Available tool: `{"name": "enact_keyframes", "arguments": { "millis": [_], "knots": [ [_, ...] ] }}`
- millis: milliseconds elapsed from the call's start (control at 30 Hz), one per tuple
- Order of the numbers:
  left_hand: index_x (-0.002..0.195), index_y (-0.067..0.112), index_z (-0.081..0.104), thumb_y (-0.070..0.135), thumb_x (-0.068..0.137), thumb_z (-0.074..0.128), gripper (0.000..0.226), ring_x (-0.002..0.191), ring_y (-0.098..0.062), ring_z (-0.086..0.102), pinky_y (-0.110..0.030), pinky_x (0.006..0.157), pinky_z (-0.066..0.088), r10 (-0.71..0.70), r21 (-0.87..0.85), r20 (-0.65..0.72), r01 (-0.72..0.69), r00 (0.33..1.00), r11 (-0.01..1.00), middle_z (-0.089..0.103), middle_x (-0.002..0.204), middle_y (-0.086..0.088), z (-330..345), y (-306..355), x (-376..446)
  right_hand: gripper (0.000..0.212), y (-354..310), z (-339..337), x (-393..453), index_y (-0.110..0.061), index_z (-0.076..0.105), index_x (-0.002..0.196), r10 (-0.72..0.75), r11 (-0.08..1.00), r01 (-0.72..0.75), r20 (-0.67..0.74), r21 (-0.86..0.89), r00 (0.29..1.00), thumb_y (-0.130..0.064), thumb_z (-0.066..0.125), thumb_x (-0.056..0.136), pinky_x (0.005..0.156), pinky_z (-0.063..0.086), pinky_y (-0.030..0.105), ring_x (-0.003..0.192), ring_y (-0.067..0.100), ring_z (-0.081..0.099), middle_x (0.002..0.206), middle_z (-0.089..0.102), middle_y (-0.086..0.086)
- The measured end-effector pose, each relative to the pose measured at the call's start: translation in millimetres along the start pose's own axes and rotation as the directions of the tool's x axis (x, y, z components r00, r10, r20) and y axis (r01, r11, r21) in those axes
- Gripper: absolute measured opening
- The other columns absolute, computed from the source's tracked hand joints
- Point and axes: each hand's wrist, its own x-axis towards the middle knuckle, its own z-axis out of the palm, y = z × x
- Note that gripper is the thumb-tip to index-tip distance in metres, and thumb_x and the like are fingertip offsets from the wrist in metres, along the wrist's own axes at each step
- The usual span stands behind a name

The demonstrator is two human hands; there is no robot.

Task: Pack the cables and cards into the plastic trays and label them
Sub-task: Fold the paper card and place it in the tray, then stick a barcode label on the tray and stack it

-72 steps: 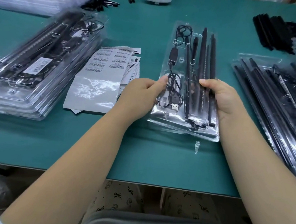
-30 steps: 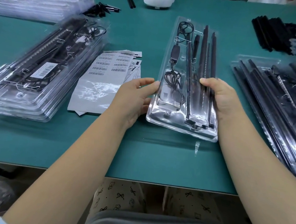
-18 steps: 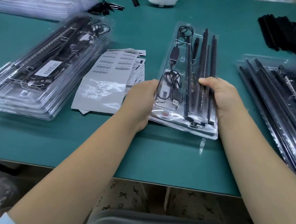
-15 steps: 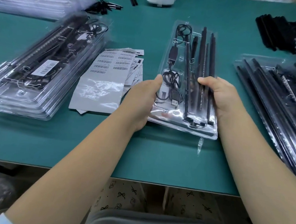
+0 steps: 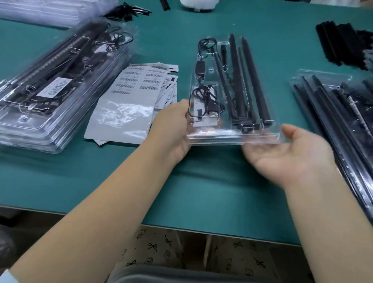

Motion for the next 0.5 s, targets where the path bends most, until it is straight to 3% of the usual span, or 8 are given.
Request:
{"name": "enact_keyframes", "arguments": {
  "millis": [100, 167, 233, 333, 433, 500],
  "knots": [
    [0.085, 0.008, 0.058, 0.010, 0.096, 0.043, 0.018, 0.091, -0.027, 0.051, -0.056, 0.100, 0.041, 0.006, 0.010, -0.032, -0.006, 0.999, 1.000, 0.056, 0.096, -0.016, 4.2, -2.8, 2.2, 0.024, 43.0, -14.8, -45.3, -0.002, 0.065, 0.088, 0.089, 0.993, -0.082, 0.084, -0.085, 0.993, -0.021, 0.053, 0.082, 0.063, 0.051, 0.039, 0.080, 0.027, 0.067, 0.079, 0.069, 0.016],
    [0.077, 0.009, 0.057, 0.005, 0.093, 0.042, 0.022, 0.086, -0.027, 0.053, -0.053, 0.093, 0.046, 0.035, -0.025, -0.014, -0.035, 0.999, 0.999, 0.058, 0.087, -0.015, 8.0, -4.7, -1.3, 0.025, 68.2, -14.7, -55.8, -0.005, 0.067, 0.088, 0.087, 0.977, -0.059, 0.133, -0.206, 0.987, -0.018, 0.065, 0.067, 0.057, 0.055, 0.030, 0.068, 0.019, 0.068, 0.077, 0.068, 0.008],
    [0.077, 0.009, 0.055, 0.004, 0.090, 0.042, 0.019, 0.078, -0.025, 0.053, -0.045, 0.078, 0.049, 0.063, -0.028, 0.007, -0.063, 0.998, 0.998, 0.057, 0.081, -0.014, 9.3, -6.4, -5.3, 0.019, 81.9, -7.6, -48.7, -0.007, 0.065, 0.088, 0.007, 0.976, 0.016, 0.104, -0.218, 0.995, -0.015, 0.070, 0.072, 0.053, 0.054, 0.023, 0.058, 0.013, 0.064, 0.072, 0.064, 0.005],
    [0.055, 0.018, 0.045, 0.005, 0.085, 0.042, 0.033, 0.049, -0.012, 0.042, -0.027, 0.052, 0.038, 0.128, 0.115, -0.045, -0.122, 0.991, 0.986, 0.046, 0.048, 0.008, 6.2, -8.8, -4.5, 0.017, 86.8, 8.5, -32.1, -0.007, 0.061, 0.081, -0.038, 0.982, 0.039, 0.007, -0.186, 0.999, -0.020, 0.072, 0.081, 0.047, 0.051, 0.019, 0.044, 0.009, 0.055, 0.062, 0.054, 0.002],
    [0.038, 0.021, 0.036, 0.007, 0.083, 0.040, 0.047, 0.053, -0.016, 0.030, -0.032, 0.051, 0.027, 0.137, 0.222, -0.092, -0.113, 0.986, 0.968, 0.034, 0.040, 0.011, 4.4, -11.1, -2.9, 0.020, 86.4, 15.9, -21.2, -0.008, 0.059, 0.076, -0.035, 0.975, 0.026, -0.039, -0.220, 0.999, -0.021, 0.072, 0.083, 0.038, 0.043, 0.015, 0.035, 0.004, 0.045, 0.054, 0.047, 0.000],
    [0.044, 0.023, 0.042, 0.010, 0.088, 0.040, 0.046, 0.055, -0.020, 0.035, -0.032, 0.053, 0.031, 0.140, 0.252, -0.082, -0.115, 0.987, 0.961, 0.039, 0.050, 0.007, 4.6, -10.7, -2.3, 0.019, 85.4, 20.2, -16.8, -0.009, 0.060, 0.073, -0.051, 0.971, 0.034, -0.065, -0.235, 0.997, -0.021, 0.073, 0.082, 0.035, 0.038, 0.013, 0.033, 0.003, 0.040, 0.055, 0.046, -0.002]
  ]
}}
